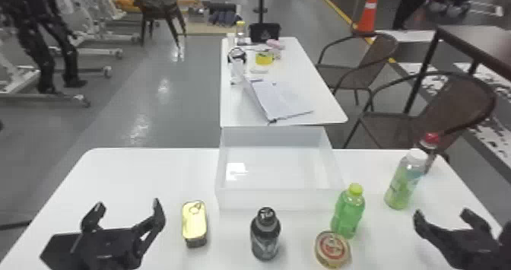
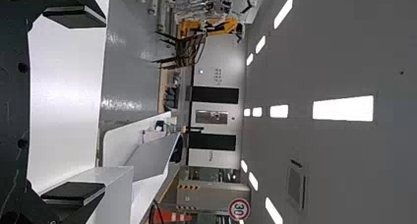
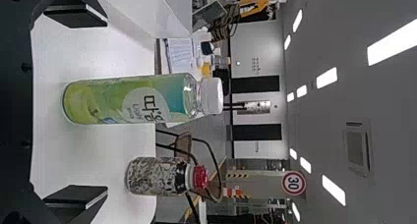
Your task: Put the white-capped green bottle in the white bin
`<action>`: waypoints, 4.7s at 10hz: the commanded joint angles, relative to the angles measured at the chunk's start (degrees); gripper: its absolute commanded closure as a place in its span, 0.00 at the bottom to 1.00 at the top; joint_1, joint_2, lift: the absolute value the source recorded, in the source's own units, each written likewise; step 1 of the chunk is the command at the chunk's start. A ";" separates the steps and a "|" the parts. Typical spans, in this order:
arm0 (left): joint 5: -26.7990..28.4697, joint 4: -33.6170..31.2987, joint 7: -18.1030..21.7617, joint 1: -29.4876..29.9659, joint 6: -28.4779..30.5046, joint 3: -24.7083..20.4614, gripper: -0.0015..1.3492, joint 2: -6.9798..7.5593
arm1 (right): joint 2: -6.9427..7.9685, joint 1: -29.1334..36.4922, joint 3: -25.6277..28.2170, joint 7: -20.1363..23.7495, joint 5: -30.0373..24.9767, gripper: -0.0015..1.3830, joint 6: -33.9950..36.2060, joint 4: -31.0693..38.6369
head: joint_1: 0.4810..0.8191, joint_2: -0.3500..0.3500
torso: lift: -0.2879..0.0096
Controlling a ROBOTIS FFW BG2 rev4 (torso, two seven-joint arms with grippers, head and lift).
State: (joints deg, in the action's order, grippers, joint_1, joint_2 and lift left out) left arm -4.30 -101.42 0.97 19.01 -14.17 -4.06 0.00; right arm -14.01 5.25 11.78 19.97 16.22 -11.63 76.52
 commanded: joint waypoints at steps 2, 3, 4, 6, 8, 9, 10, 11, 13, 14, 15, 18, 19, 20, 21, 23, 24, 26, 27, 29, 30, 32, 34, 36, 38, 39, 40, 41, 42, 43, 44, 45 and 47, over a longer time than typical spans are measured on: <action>-0.27 0.00 0.52 0.41 -0.33 -0.59 0.09 -0.15 | -0.85 -4.02 0.00 3.06 0.39 0.07 -0.67 -5.41 | 0.20 0.50 | 0.63; -0.53 -0.09 1.31 0.15 -0.59 -0.51 0.09 -0.15 | -1.02 -4.72 0.00 4.37 -0.05 0.07 -0.41 -6.29 | 0.20 0.50 | 0.63; -1.32 -0.09 2.10 -0.29 -0.86 -0.68 0.09 -0.15 | -0.76 -4.98 -0.09 4.46 -0.23 0.07 -0.41 -7.08 | 0.20 0.50 | 0.63; -2.29 0.00 2.10 0.15 -1.12 -1.03 0.09 -0.15 | 0.03 -8.50 -0.18 7.54 -0.93 0.07 -1.20 -12.71 | 0.20 0.50 | 0.63; -2.29 0.09 2.10 0.23 -0.95 -0.59 0.09 -0.15 | 0.03 -12.02 -0.09 8.33 -2.51 0.07 -1.81 -16.84 | 0.20 0.50 | 0.63; -2.38 0.26 2.10 0.15 -0.86 -0.51 0.09 -0.15 | -0.06 -13.95 -0.09 8.77 -3.74 0.07 -1.81 -18.68 | 0.20 0.50 | 0.63; -2.64 0.44 2.10 0.23 -0.86 -0.42 0.09 -0.15 | -0.06 -15.71 -0.09 8.86 -5.41 0.07 -1.81 -20.35 | 0.20 0.50 | 0.63; -2.73 0.52 2.10 0.23 -0.86 -0.24 0.09 -0.15 | -0.32 -17.20 -0.09 9.12 -6.21 0.07 -1.81 -22.11 | 0.20 0.50 | 0.63; -3.17 0.52 2.10 0.59 -1.12 -0.42 0.09 -0.15 | -0.58 -18.96 -0.09 9.74 -7.52 0.07 -1.81 -24.22 | 0.20 0.50 | 0.63; -3.52 0.52 2.10 0.67 -1.21 -0.51 0.09 -0.15 | -0.50 -19.75 -0.53 10.09 -7.88 0.07 -1.81 -25.19 | 0.20 0.50 | 0.63; -3.87 0.52 2.10 0.85 -1.47 -0.59 0.09 -0.15 | -0.50 -21.42 -1.76 10.79 -8.58 0.07 -1.90 -26.95 | 0.20 0.50 | 0.63; -3.96 0.70 2.37 0.67 -1.65 -0.42 0.09 -0.15 | -0.06 -27.75 -1.94 12.72 -11.48 0.07 -2.96 -29.58 | 0.20 0.50 | 0.63; -4.13 1.14 2.72 0.59 -1.74 -0.42 0.09 -0.15 | -0.06 -28.54 -1.94 12.81 -12.45 0.07 -2.96 -29.76 | 0.20 0.50 | 0.63; -4.22 1.32 2.81 0.50 -1.82 -0.33 0.09 -0.15 | -0.06 -28.89 -1.94 12.72 -12.97 0.07 -2.96 -29.76 | 0.20 0.50 | 0.63; -4.31 1.40 2.90 0.50 -1.82 -0.33 0.09 -0.15 | -0.06 -29.07 -1.94 12.81 -13.15 0.14 -2.96 -29.76 | 0.20 0.50 | 0.63; -4.48 1.67 2.98 0.41 -2.09 -0.33 0.09 -0.15 | 0.12 -28.54 -1.94 12.20 -13.15 0.54 -2.78 -29.50 | 0.20 0.50 | 0.63; -4.57 1.93 2.98 0.41 -2.18 -0.33 0.09 -0.15 | 0.21 -27.84 -1.94 11.49 -13.50 0.56 -1.99 -28.27 | 0.20 0.50 | 0.63; -4.75 2.02 3.07 0.32 -2.26 -0.24 0.09 -0.15 | 0.21 -26.87 -1.94 10.35 -13.41 0.65 -1.81 -27.30 | 0.20 0.50 | 0.63; -4.84 2.11 3.07 0.41 -2.26 -0.24 0.09 -0.15 | 0.29 -26.34 -1.94 9.82 -13.15 0.66 -1.81 -26.42 | 0.20 0.50 | 0.63; -4.84 2.37 3.07 0.32 -2.09 0.11 0.09 -0.15 | 0.29 -24.58 -1.94 9.03 -12.36 0.66 -1.20 -23.69 | 0.20 0.50 | 0.63; -4.92 2.37 3.07 0.32 -2.00 0.11 0.09 -0.15 | 0.21 -23.88 -1.85 8.94 -11.92 0.66 -0.58 -22.55 | 0.20 0.50 | 0.63; -5.01 2.46 3.07 0.32 -2.00 0.11 0.09 -0.15 | 0.21 -22.12 -1.85 8.86 -11.39 0.66 1.09 -18.33 | 0.20 0.50 | 0.63; -5.01 2.46 3.07 0.32 -1.82 0.29 0.09 -0.15 | 0.21 -21.95 -1.85 8.86 -10.78 0.66 1.53 -16.05 | 0.20 0.50 | 0.63; -5.01 2.63 3.07 -0.03 -1.56 0.64 0.09 -0.15 | 0.82 -21.68 -2.55 8.15 -10.25 0.66 4.16 -10.07 | 0.20 0.50 | 0.63; -5.10 2.90 3.07 -0.29 -1.56 0.90 0.09 -0.15 | 0.29 -22.12 -5.36 6.57 -7.70 0.66 6.01 -4.89 | 0.20 0.50 | 0.63; -5.19 3.07 3.07 -0.47 -1.56 1.08 0.09 -0.15 | -0.14 -23.09 -7.38 6.31 -5.94 0.66 6.36 -3.83 | 0.20 0.50 | 0.63; -5.28 3.25 3.07 -0.65 -1.56 1.34 0.09 -0.15 | -0.85 -24.06 -9.41 5.96 -4.89 0.66 7.33 -2.78 | 0.20 0.50 | 0.63; -5.45 3.34 3.07 -0.73 -1.56 1.43 0.09 -0.15 | -1.90 -25.46 -11.96 5.78 -4.80 0.66 8.03 -2.07 | 0.20 0.50 | 0.63; -5.54 3.78 3.07 -0.91 -1.56 1.69 0.09 -0.15 | -2.78 -27.22 -14.94 5.78 -3.57 0.66 8.12 -2.86 | 0.20 0.50 | 0.63; -5.71 4.04 3.07 -1.08 -1.56 1.96 0.09 -0.15 | -2.96 -29.33 -17.05 5.78 -2.16 0.66 7.41 -4.27 | 0.20 0.50 | 0.63; -5.89 4.30 3.07 -1.35 -1.56 2.22 0.09 -0.15 | -2.52 -30.91 -18.81 5.60 -0.76 0.66 6.10 -6.29 | 0.20 0.50 | 0.63; -5.98 4.39 3.07 -1.44 -1.56 2.40 0.09 -0.15 | -1.46 -32.32 -20.22 5.43 -0.05 0.66 4.51 -8.84 | 0.20 0.50 | 0.63; -6.15 4.74 3.07 -1.79 -1.56 2.66 0.09 -0.15 | 0.82 -35.13 -23.29 5.34 1.88 0.66 0.73 -14.47 | 0.20 0.50 | 0.63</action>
State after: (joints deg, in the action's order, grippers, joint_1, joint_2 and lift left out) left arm -10.41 -96.81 4.04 17.37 -15.75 -1.51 0.00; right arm -13.92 -28.96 -10.64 25.29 17.54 -9.76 63.74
